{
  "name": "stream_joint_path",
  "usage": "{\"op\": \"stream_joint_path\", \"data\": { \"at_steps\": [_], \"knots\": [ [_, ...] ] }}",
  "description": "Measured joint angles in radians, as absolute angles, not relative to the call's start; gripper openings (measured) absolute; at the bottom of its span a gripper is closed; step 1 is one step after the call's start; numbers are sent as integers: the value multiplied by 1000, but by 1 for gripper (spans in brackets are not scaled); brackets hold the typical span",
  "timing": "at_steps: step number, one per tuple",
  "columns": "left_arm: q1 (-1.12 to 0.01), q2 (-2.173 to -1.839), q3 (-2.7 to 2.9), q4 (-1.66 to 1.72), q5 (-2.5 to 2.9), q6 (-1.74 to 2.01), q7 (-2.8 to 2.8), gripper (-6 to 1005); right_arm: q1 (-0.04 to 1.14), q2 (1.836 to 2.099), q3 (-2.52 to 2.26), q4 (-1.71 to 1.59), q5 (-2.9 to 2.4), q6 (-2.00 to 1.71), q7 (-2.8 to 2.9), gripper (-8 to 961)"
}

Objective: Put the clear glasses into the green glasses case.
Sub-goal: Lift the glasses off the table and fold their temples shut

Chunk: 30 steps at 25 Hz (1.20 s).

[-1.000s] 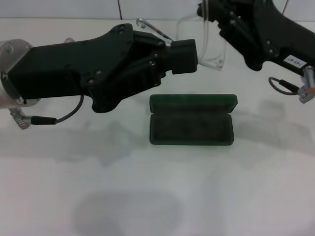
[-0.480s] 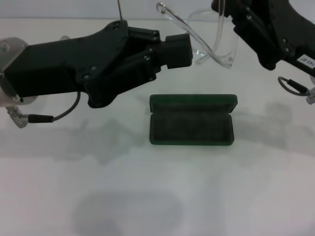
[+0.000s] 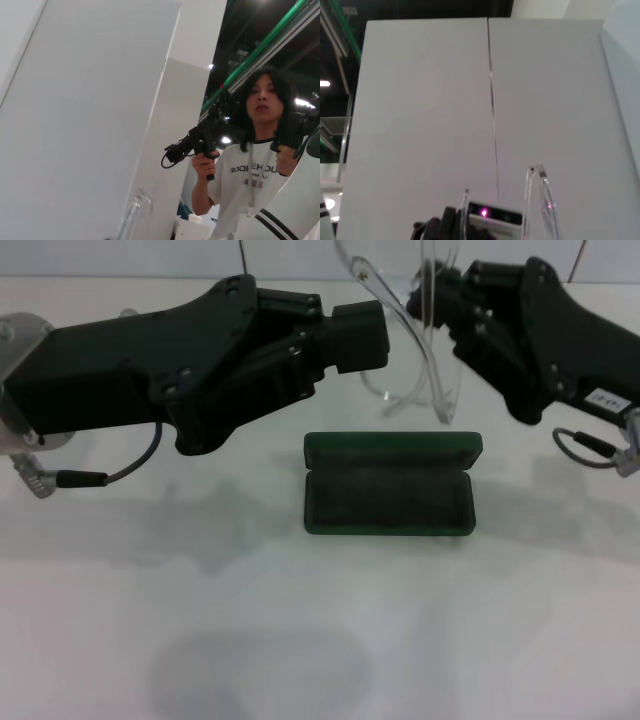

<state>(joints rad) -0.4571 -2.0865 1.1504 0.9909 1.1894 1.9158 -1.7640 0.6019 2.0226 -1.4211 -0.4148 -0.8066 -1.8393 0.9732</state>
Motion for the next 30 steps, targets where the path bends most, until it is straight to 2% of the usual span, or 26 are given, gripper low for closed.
{"op": "stream_joint_path", "data": {
  "at_steps": [30],
  "knots": [
    [-460,-2085,1150,965,1186,1916,-1749,47,584,2025,-1436,-416,-771,-1832,950,68]
  ]
}}
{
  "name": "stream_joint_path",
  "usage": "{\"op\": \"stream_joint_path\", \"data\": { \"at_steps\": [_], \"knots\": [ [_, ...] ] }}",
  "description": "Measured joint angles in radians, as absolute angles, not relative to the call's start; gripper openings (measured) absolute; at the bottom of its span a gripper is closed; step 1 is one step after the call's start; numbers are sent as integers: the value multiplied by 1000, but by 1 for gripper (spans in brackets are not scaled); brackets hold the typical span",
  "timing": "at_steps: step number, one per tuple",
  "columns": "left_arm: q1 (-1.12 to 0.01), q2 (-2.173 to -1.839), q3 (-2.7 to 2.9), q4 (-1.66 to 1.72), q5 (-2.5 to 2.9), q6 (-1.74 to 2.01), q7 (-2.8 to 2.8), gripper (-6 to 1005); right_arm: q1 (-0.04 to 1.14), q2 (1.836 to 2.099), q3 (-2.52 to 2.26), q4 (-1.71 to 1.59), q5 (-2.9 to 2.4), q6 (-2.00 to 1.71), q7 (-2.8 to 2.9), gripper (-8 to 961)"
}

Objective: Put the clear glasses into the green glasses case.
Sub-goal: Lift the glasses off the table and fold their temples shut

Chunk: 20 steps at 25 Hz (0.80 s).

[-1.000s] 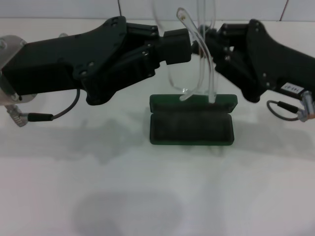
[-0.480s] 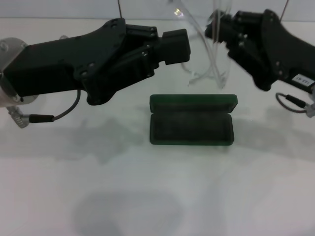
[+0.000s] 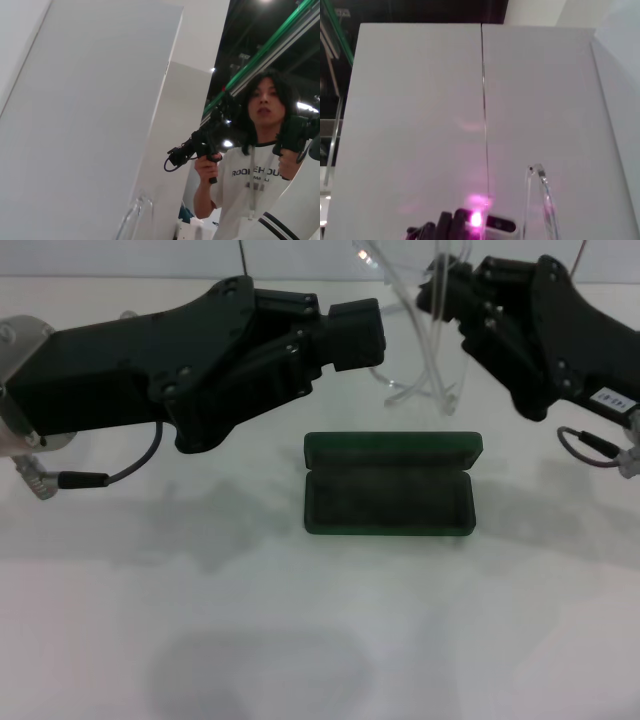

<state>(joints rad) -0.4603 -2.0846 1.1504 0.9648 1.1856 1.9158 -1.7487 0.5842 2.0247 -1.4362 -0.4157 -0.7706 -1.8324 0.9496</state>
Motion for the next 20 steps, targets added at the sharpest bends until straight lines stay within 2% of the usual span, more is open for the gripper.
{"op": "stream_joint_path", "data": {
  "at_steps": [20],
  "knots": [
    [-467,-2084,1132,937,1190,1916,-1746,47,630,2023,-1534,-426,-815,-1796,942,68]
  ]
}}
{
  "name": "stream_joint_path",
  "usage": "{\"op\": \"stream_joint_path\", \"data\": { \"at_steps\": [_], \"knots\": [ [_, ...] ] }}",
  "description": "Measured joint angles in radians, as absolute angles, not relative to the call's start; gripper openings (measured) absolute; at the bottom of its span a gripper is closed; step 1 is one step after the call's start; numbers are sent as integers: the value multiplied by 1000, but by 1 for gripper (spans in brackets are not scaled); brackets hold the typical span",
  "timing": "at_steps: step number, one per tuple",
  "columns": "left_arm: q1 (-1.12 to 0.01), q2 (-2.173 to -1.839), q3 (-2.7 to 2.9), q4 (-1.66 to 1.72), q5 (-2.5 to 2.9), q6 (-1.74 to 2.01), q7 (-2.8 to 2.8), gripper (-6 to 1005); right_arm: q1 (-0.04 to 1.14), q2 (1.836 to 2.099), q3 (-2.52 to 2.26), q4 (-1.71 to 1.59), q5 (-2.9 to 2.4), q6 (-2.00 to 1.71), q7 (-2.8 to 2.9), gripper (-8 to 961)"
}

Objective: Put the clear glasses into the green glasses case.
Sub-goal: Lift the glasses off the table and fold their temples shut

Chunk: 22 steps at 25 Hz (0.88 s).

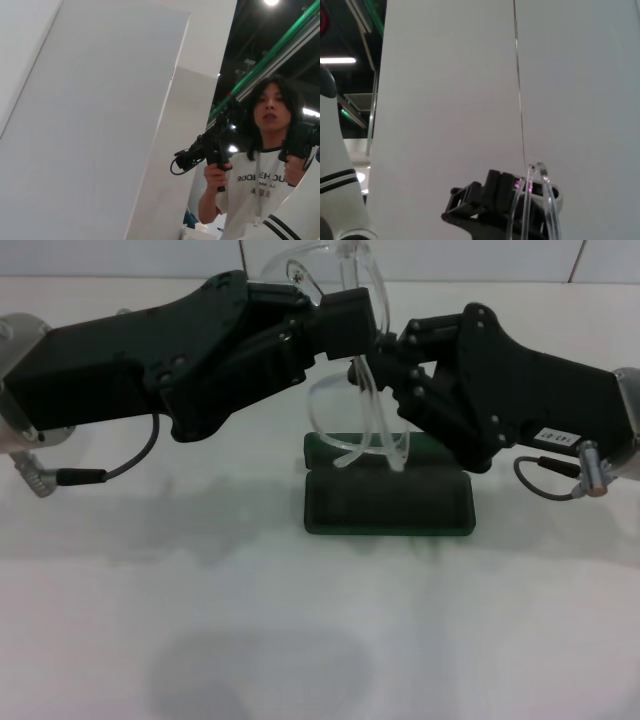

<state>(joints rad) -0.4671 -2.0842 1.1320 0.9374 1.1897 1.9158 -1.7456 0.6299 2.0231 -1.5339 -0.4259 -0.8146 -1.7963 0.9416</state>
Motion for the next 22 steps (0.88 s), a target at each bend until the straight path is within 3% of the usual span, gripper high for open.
{"op": "stream_joint_path", "data": {
  "at_steps": [22],
  "knots": [
    [-461,-2085,1127,937,1189,1916,-1746,47,614,2026,-1522,-419,-788,-1800,925,68]
  ]
}}
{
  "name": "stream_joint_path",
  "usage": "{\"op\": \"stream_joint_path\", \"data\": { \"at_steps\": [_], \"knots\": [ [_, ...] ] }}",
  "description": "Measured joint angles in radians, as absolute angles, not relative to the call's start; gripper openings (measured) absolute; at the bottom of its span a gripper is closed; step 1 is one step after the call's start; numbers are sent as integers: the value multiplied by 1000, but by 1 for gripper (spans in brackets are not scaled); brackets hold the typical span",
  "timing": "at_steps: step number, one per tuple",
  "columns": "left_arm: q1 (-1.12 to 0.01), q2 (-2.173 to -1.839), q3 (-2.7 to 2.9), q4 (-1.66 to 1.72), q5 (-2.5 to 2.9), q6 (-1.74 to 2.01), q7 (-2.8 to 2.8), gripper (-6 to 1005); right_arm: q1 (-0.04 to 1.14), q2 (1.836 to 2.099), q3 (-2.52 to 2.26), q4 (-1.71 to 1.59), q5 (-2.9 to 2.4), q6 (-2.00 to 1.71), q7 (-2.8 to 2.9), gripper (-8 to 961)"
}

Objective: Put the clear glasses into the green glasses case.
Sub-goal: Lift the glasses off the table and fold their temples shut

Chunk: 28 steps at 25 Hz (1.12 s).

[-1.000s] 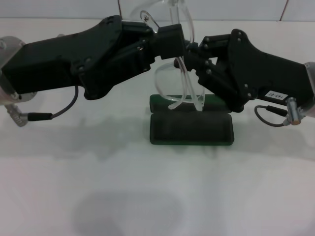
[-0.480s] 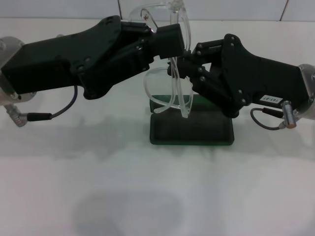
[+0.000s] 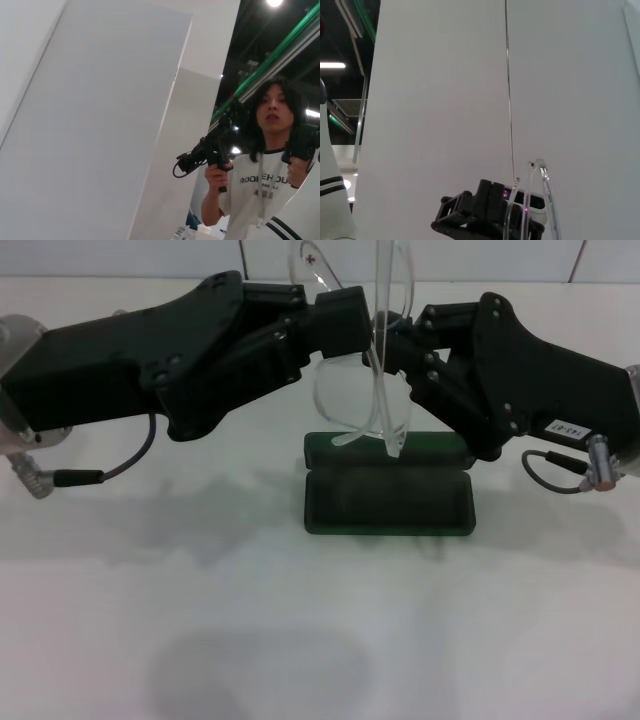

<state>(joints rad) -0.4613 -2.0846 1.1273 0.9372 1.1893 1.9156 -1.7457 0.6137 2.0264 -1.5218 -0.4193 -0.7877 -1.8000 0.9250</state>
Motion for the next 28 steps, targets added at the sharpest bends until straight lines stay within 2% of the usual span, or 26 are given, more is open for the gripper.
{"op": "stream_joint_path", "data": {
  "at_steps": [28],
  "knots": [
    [-460,-2084,1126,914,1190,1902,-1707,47,626,2028,-1545,-426,-790,-1817,929,67]
  ]
}}
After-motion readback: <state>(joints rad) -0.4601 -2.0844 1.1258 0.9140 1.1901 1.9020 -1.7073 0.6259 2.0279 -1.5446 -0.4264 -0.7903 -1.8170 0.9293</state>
